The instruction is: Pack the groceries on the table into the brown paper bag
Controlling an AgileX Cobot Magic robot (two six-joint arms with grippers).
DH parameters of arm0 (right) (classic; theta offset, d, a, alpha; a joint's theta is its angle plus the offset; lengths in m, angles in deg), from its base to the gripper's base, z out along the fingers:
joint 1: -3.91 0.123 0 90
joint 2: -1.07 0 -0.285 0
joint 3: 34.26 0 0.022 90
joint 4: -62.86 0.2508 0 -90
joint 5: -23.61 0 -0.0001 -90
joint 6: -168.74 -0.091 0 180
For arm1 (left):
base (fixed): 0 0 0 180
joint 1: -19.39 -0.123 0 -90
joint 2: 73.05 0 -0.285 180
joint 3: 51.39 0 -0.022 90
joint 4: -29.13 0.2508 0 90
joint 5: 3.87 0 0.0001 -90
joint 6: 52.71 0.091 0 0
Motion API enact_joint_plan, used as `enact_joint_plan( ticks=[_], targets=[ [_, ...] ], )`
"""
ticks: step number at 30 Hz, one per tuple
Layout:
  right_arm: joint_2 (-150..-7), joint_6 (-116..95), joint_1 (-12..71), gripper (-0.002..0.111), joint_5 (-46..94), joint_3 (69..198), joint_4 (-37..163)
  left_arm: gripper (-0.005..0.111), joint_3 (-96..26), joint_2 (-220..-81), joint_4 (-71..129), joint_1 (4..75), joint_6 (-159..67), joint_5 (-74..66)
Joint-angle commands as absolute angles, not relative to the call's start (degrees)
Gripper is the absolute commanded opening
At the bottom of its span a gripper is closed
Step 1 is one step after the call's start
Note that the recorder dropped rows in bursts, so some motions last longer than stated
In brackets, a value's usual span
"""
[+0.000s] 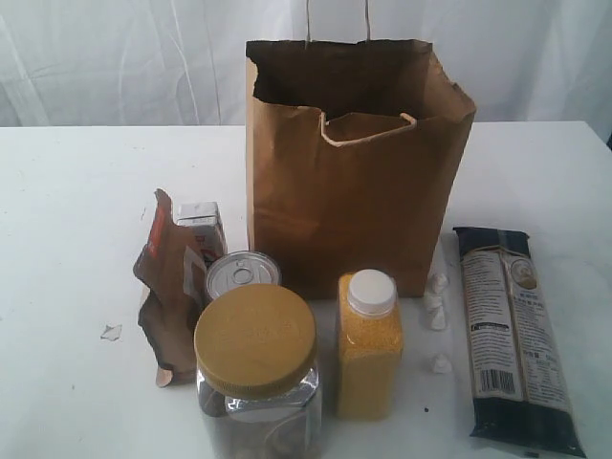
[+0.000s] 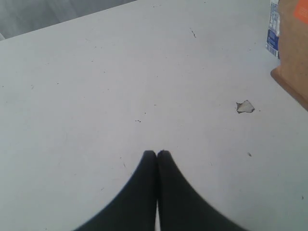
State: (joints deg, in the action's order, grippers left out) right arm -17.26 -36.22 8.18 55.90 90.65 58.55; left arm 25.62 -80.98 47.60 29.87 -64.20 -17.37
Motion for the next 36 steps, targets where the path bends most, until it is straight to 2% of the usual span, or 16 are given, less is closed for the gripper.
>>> enact_joint_plan(
  ticks=[1, 5, 8, 11, 14, 19, 26, 32, 36],
  targets=[
    [-33.7, -23.6, 7.8, 0.000, 63.4, 107.7, 58.4, 0.000, 25.8, -80.8, 47.6, 29.7, -64.4, -17.2],
    [-42.9, -17.1, 7.8, 0.000, 57.0, 112.1, 58.4, 0.000, 25.8, -80.8, 47.6, 29.7, -64.4, -17.2],
    [-50.0, -10.2, 7.8, 0.000, 42.7, 112.3, 58.4, 0.000, 25.8, -80.8, 47.6, 29.7, -64.4, -17.2],
    [-58.9, 6.9, 7.8, 0.000, 22.8, 112.3, 58.4, 0.000, 25.8, -80.8, 47.6, 29.7, -64.4, -17.2],
    [-69.2, 19.9, 7.8, 0.000, 10.2, 112.3, 58.2, 0.000, 25.8, -80.8, 47.6, 29.7, -64.4, -17.2],
    [-79.9, 16.4, 7.8, 0.000, 2.2, 112.3, 58.1, 0.000, 25.8, -80.8, 47.6, 29.7, -64.4, -17.2],
    [-81.4, 7.5, 7.8, 0.000, -18.1, 112.4, 61.1, 0.000, 25.8, -80.8, 47.6, 29.7, -64.4, -17.2],
    [-79.1, 15.8, 8.1, 0.000, -23.3, 112.4, 83.7, 0.000, 25.8, -80.8, 47.6, 29.7, -64.4, -17.2],
    [-79.1, 20.1, 10.0, 0.000, -26.6, 112.4, 86.9, 0.000, 25.8, -80.8, 47.6, 29.7, -64.4, -17.2]
  ],
)
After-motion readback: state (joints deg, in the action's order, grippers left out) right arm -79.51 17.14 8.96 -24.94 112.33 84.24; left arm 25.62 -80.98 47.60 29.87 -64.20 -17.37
